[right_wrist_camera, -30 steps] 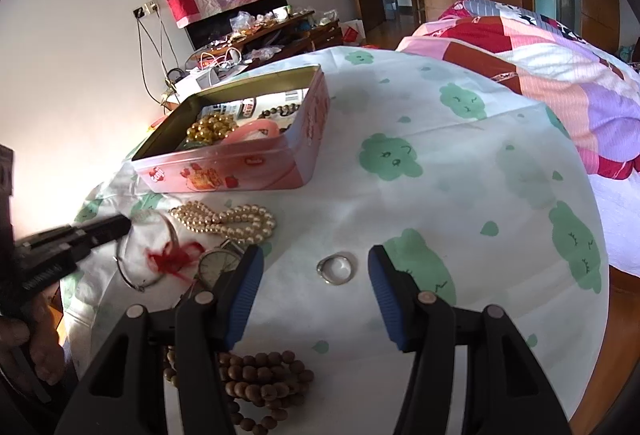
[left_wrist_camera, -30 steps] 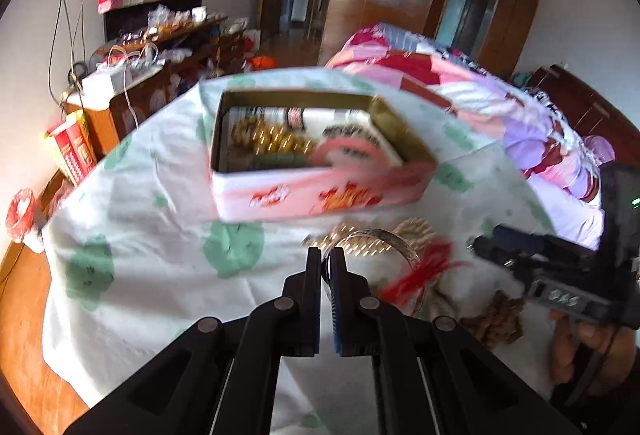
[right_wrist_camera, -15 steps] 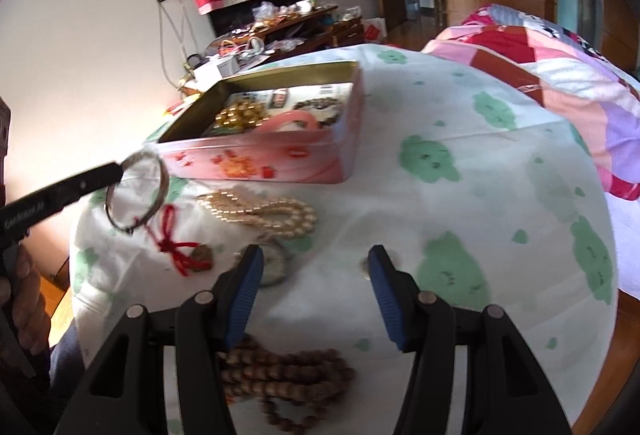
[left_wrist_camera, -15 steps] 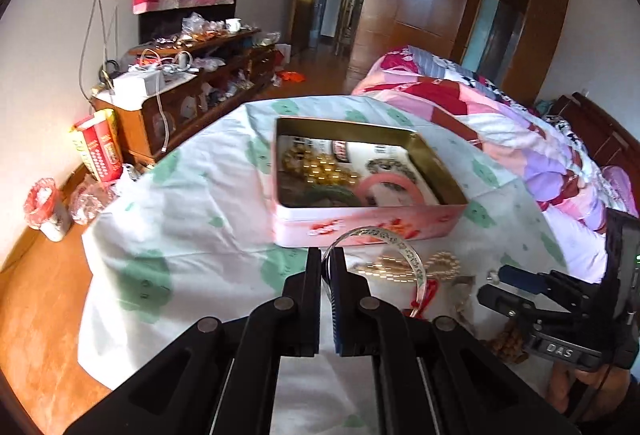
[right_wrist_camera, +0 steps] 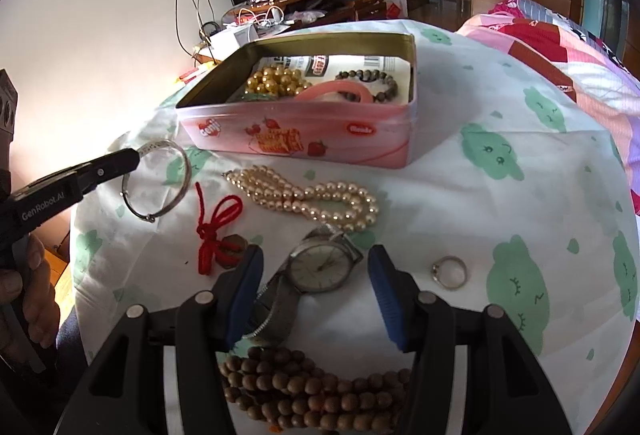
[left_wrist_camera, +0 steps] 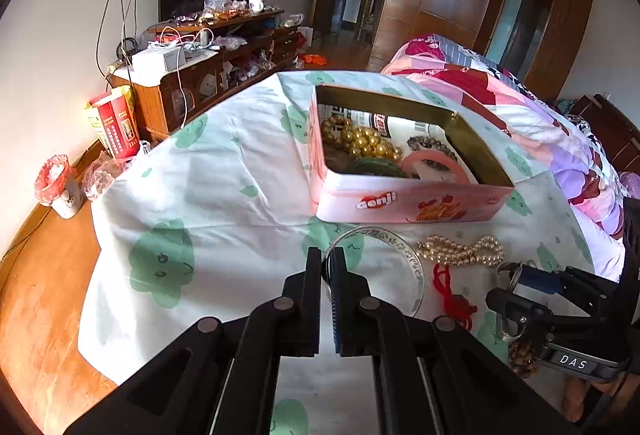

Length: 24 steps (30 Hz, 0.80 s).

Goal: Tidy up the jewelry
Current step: 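Grasp the wristwatch with the right gripper while the left lifts the silver bangle, then carry the silver bangle with the left gripper over the tin while the right carries the watch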

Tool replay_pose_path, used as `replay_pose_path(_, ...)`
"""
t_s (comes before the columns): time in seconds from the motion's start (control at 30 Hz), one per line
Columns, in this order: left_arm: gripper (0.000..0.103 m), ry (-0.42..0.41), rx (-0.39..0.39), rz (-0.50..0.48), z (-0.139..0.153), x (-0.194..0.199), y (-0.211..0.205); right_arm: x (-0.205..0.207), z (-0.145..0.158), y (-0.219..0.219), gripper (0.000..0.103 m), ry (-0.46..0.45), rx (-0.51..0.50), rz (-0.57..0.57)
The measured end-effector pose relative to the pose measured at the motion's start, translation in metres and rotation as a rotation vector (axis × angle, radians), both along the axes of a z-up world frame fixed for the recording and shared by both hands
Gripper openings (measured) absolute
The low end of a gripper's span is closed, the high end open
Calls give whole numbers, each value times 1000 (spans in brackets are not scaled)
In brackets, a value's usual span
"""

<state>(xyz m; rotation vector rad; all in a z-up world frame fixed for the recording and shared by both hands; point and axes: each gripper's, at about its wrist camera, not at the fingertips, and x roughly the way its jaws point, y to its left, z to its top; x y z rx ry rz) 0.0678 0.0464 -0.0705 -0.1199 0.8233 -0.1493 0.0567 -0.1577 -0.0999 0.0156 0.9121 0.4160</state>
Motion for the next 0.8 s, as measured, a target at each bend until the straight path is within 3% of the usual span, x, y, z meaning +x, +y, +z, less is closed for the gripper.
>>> replay_pose_path(0.13,3,8,0,-16,-2,-1,-5,-1,0,6,45,-13,-24,11)
replay_pose_path(0.8,3,-45,-5,-31,20,-8,-9,-13,36,3,44,-164,-47,12)
